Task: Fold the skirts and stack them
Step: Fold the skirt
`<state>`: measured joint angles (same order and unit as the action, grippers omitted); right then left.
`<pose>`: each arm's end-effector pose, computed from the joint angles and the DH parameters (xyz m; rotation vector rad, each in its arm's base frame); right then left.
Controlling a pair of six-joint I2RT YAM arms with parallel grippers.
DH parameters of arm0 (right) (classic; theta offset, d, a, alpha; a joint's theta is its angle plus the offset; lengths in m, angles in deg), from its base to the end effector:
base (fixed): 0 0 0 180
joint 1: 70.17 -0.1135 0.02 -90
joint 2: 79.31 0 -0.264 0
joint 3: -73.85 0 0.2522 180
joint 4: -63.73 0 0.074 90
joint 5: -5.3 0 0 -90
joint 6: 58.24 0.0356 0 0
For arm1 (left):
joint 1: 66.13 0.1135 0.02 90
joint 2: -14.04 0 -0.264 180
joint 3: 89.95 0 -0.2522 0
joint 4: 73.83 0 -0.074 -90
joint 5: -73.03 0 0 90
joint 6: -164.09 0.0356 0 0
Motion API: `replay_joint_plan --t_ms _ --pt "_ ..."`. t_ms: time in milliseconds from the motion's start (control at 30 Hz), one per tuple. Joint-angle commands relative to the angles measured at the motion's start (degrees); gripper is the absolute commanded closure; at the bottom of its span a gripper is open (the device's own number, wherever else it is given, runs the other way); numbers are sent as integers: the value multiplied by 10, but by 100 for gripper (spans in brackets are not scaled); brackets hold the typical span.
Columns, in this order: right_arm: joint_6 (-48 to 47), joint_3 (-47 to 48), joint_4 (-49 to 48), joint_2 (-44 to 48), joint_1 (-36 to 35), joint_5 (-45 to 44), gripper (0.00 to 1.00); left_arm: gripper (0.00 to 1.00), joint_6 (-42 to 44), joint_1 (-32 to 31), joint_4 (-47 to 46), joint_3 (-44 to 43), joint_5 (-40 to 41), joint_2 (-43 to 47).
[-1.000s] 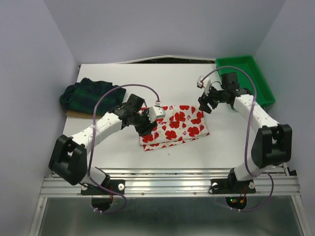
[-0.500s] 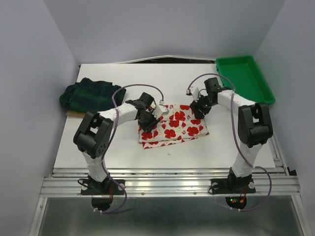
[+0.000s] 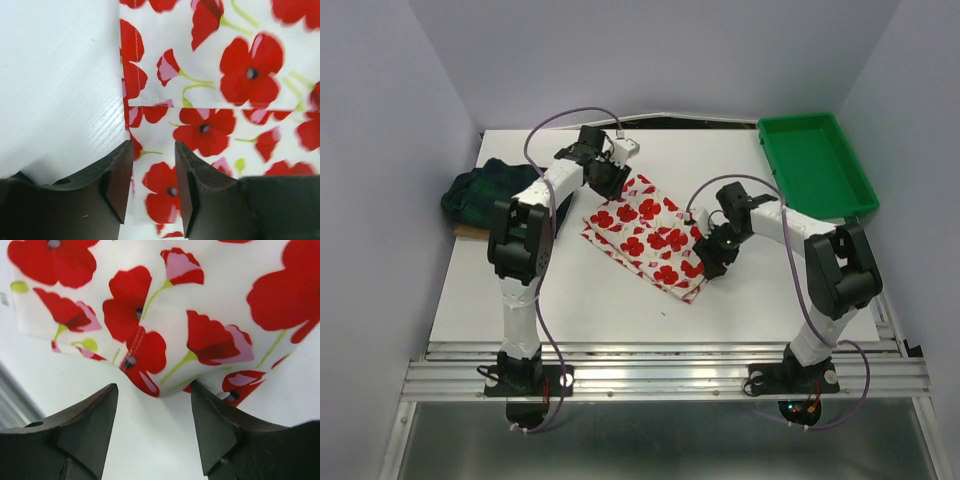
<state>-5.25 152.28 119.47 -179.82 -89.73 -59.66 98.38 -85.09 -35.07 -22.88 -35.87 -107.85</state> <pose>0.3005 0.1228 0.1744 -1.3913 2.4450 0.5718 0.4512 -0.1672 0.2187 1.0148 2.1460 -0.3513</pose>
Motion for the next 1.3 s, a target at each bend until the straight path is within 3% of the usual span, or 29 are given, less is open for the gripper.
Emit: replay_joint_plan --t_ms 0,100,233,333,400,500,533,567,600,900,1267 --pt "123 77 38 21 -8 87 35 49 -78 32 -23 23 -101 119" --pt "205 137 6 22 -8 69 35 48 -191 69 -113 156 -162 219" --pt "255 169 -36 26 -24 80 46 49 -373 102 -229 346 -193 315" --pt "246 167 -26 21 -70 50 51 55 -473 104 -246 411 -128 358" --pt "243 145 -24 25 -107 27 51 52 -498 109 -267 443 -107 367" --pt "240 110 -46 41 -155 -3 51 47 -525 111 -275 459 -70 372" --pt "238 93 -56 42 -167 -24 51 30 -526 111 -275 459 -64 369" --pt "238 86 -59 43 -178 -33 51 21 -530 111 -276 459 -58 361" --pt "239 82 -62 42 -188 -40 51 19 -534 111 -279 459 -55 356" --pt "258 60 -83 18 -269 -111 52 19 -541 119 -288 448 -39 286" --pt "257 55 -79 -1 -298 -127 56 18 -549 124 -289 425 -49 234"
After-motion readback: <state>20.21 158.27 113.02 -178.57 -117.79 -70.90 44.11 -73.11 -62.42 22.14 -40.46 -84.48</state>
